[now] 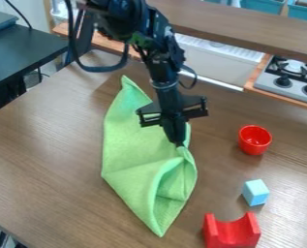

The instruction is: Unfold the cloth from top right to bottom left

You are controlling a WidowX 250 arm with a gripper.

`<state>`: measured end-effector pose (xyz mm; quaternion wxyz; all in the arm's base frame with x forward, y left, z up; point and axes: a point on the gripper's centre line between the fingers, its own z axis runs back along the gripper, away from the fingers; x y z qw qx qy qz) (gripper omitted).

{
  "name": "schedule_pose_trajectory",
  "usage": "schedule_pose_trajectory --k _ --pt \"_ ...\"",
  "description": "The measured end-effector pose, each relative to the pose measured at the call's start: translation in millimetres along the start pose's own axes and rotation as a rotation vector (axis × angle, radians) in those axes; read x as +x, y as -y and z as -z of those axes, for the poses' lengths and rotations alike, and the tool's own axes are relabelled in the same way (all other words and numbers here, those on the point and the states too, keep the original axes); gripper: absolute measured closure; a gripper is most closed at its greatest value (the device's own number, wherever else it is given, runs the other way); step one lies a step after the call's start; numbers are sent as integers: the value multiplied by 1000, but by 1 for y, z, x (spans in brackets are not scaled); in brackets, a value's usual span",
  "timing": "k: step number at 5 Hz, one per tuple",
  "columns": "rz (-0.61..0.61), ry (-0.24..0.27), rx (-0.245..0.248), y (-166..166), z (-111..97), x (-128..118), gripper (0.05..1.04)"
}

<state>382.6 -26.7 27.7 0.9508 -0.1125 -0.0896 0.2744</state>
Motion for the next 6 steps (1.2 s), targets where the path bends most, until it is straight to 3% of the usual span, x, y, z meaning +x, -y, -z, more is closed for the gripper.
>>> schedule_pose_trajectory --k 3,6 --pt "38 -73 -80 -47 -34 5 1016" --pt "75 -68 -75 -127 -52 10 1016"
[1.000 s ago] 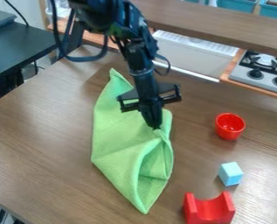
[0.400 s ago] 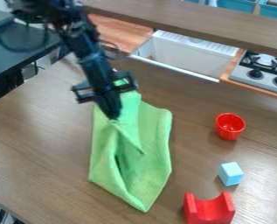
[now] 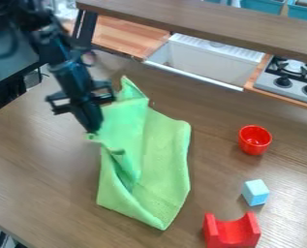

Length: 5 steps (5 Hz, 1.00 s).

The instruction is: Unfold the cloth from top right to bottom left

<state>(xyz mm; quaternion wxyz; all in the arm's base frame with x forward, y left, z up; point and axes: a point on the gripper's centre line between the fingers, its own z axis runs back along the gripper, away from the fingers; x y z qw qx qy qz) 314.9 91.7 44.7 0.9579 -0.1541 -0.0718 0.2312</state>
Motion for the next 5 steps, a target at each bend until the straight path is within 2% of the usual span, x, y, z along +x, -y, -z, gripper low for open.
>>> schedule_pose_trajectory --k 3,4,5 --pt "-82 -26 41 -74 -15 -18 1016" --pt "-70 9 100 -82 -27 -23 1016" --pt "-49 49 196 -93 -35 -26 1016"
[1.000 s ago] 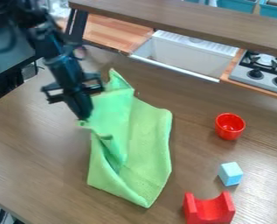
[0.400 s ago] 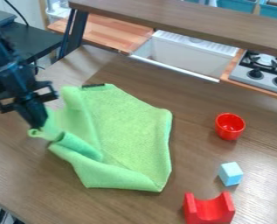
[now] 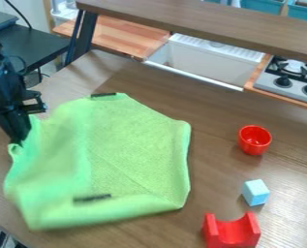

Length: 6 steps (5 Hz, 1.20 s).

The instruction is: Unfold the cloth from top right to bottom left

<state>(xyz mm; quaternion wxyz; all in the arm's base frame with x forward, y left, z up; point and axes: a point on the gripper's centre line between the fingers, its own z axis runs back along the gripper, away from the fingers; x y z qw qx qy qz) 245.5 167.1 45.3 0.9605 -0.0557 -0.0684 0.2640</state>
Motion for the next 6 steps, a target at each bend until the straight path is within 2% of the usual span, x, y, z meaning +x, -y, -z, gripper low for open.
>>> schedule_pose_trajectory --k 1,3,4,5,6 --pt "76 27 79 -4 2 2 1016" --pt "217 49 176 1 10 2 998" --pt "338 61 280 13 12 -1 843" --pt "341 109 365 19 8 -2 574" --pt "130 84 353 17 -2 -8 272"
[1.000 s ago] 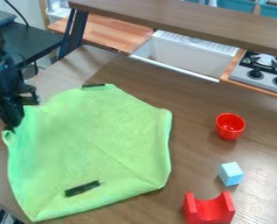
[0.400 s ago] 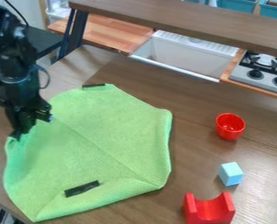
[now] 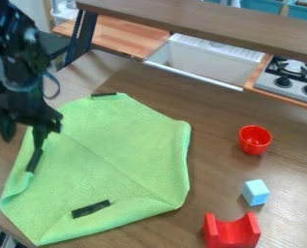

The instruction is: Unfold the cloth from top right to bottom left

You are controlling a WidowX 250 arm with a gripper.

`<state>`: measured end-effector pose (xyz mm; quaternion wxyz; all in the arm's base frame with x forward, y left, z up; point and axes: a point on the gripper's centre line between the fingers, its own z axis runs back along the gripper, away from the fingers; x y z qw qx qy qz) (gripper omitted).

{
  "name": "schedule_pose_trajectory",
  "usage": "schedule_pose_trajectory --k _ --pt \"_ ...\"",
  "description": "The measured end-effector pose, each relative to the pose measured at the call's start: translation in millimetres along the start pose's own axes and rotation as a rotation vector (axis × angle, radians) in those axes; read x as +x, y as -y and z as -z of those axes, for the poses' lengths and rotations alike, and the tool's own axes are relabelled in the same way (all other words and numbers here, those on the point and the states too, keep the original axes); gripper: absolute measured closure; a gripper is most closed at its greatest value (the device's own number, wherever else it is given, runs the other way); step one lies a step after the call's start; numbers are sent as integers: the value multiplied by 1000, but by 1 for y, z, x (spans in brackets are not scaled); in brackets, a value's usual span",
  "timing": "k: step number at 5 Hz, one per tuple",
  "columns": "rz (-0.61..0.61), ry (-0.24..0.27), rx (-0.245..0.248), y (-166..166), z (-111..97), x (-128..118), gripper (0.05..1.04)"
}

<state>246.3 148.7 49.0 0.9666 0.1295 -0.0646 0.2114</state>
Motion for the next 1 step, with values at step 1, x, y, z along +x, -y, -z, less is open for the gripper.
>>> schedule_pose_trajectory --k 1 --pt "0 -38 17 7 -17 4 82"
